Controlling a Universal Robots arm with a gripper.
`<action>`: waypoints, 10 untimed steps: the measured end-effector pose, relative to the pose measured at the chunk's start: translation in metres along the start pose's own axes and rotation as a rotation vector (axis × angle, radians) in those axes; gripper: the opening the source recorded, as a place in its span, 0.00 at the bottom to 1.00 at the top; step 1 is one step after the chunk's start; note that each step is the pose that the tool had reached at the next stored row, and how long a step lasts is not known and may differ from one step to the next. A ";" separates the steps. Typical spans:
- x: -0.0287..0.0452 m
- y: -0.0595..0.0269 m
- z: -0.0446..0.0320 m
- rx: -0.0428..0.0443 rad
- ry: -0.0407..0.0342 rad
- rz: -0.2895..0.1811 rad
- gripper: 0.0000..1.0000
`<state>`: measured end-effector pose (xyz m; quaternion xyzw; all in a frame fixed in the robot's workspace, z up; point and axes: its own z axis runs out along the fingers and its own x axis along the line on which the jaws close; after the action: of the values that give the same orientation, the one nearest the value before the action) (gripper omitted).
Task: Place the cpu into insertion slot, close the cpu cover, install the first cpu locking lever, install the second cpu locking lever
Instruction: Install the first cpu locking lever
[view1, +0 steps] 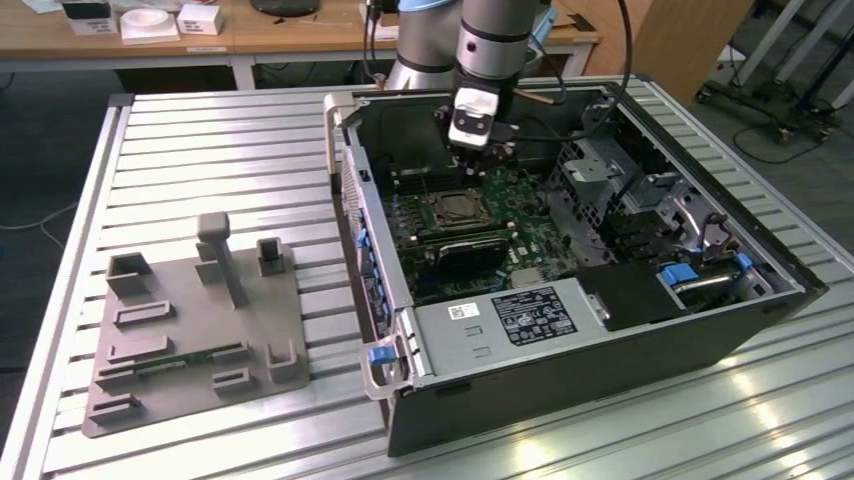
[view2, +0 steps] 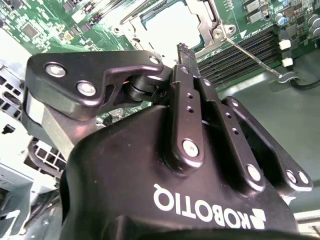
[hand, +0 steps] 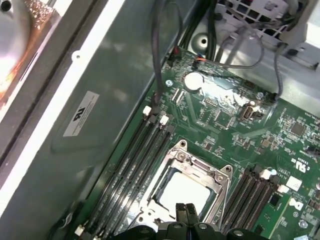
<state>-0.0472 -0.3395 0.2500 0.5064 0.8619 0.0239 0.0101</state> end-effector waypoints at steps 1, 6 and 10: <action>0.0000 0.0000 0.0000 0.0001 0.0004 -0.008 0.10; 0.0000 0.0000 0.0000 0.0004 0.0030 -0.058 0.10; 0.0000 -0.0001 0.0000 0.0009 0.0065 -0.125 0.10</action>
<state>-0.0472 -0.3395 0.2499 0.4515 0.8919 0.0245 0.0086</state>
